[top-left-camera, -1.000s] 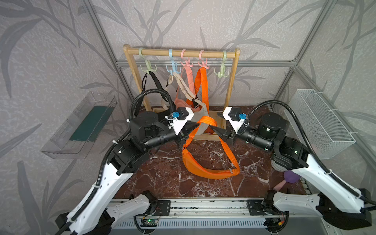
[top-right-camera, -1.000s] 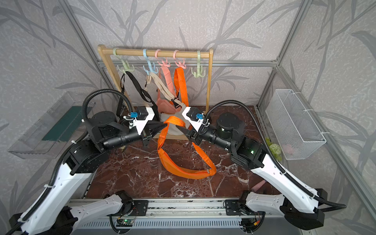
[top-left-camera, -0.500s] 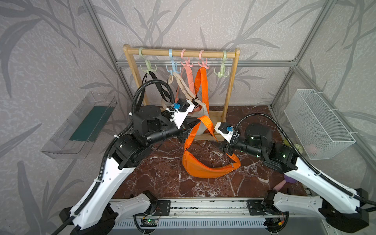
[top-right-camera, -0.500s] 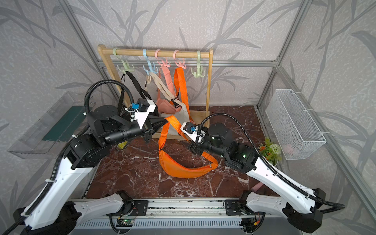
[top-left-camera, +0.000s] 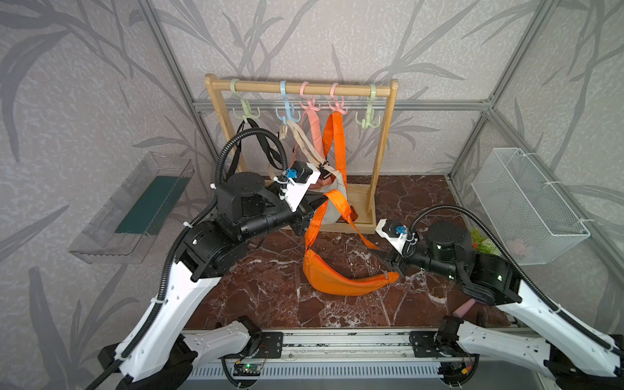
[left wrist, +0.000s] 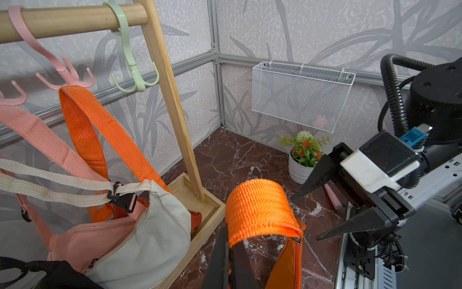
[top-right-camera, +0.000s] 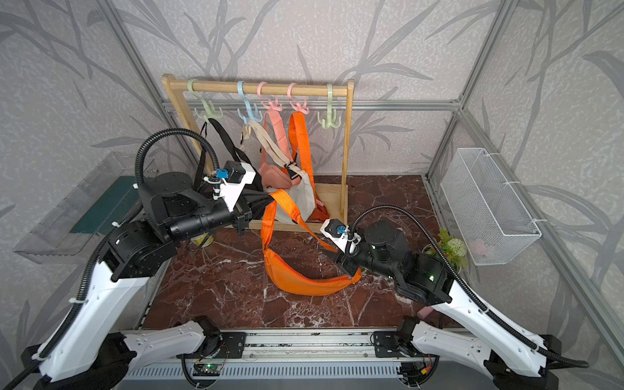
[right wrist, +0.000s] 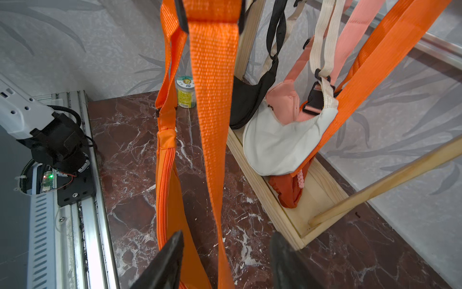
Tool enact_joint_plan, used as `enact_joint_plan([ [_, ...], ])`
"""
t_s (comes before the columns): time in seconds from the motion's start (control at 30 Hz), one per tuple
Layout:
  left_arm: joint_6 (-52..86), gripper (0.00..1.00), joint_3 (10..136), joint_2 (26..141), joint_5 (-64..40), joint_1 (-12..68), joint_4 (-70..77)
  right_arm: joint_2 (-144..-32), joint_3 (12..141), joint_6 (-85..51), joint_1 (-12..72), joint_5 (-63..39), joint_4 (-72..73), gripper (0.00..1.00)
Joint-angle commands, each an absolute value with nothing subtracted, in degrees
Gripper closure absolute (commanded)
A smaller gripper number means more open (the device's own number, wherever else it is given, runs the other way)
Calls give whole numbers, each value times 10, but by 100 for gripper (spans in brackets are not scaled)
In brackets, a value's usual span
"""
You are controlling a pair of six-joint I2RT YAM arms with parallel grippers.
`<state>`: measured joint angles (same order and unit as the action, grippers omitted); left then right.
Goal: Take the bag off the hook
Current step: Place the bag at the center of the board.
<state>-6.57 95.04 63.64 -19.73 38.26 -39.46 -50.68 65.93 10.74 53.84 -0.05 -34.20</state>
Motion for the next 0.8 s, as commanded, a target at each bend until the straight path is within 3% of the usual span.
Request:
enact_joint_plan([
  [0.0, -89, 100, 961, 636, -188, 384, -407, -494, 644, 88, 540, -6, -371, 46],
  [0.27, -98, 100, 947, 627, -166, 385, -414, -535, 633, 85, 541, -12, -361, 51],
  [0.57, -89, 100, 929, 605, -89, 384, -425, -572, 644, 73, 541, 1, -360, 100],
  [0.77, -48, 100, 942, 591, 33, 384, -449, -575, 670, 68, 541, -8, -369, 100],
])
